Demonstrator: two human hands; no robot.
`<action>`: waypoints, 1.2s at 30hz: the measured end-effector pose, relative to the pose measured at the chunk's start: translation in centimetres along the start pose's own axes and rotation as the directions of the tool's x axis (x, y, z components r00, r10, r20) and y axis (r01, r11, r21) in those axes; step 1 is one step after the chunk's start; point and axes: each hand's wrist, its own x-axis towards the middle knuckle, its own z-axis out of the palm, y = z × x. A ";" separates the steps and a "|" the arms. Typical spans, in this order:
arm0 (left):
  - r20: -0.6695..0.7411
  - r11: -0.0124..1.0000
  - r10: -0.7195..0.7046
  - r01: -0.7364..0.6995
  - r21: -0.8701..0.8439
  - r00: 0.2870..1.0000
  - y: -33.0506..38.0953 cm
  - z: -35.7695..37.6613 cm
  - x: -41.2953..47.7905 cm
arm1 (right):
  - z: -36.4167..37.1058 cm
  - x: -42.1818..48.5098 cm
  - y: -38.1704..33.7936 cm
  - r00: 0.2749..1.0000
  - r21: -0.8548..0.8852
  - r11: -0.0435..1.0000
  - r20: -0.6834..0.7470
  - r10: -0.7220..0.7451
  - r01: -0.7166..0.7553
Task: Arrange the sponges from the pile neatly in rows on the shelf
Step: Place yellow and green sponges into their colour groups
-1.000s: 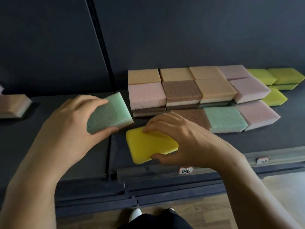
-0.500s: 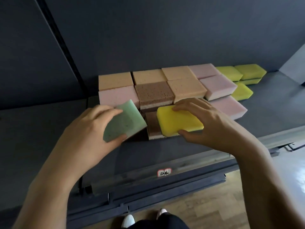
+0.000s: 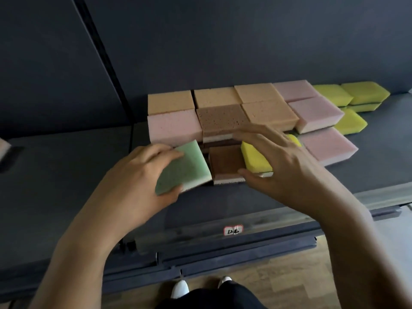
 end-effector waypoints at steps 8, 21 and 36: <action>0.071 1.000 -0.017 0.017 0.006 0.997 -0.3 0.8 -0.4 | 5.7 0.5 -2.7 0.990 -0.112 0.984 0.000 -0.141 0.140; 0.041 0.990 0.048 -0.054 0.133 0.998 0.4 2.8 -0.6 | 6.7 0.4 -2.3 1.000 -0.167 0.986 0.014 -0.004 0.006; -0.022 0.983 0.061 -0.056 0.176 0.998 1.3 4.4 -0.3 | 6.9 0.1 -2.3 0.998 -0.192 0.980 0.041 0.053 -0.044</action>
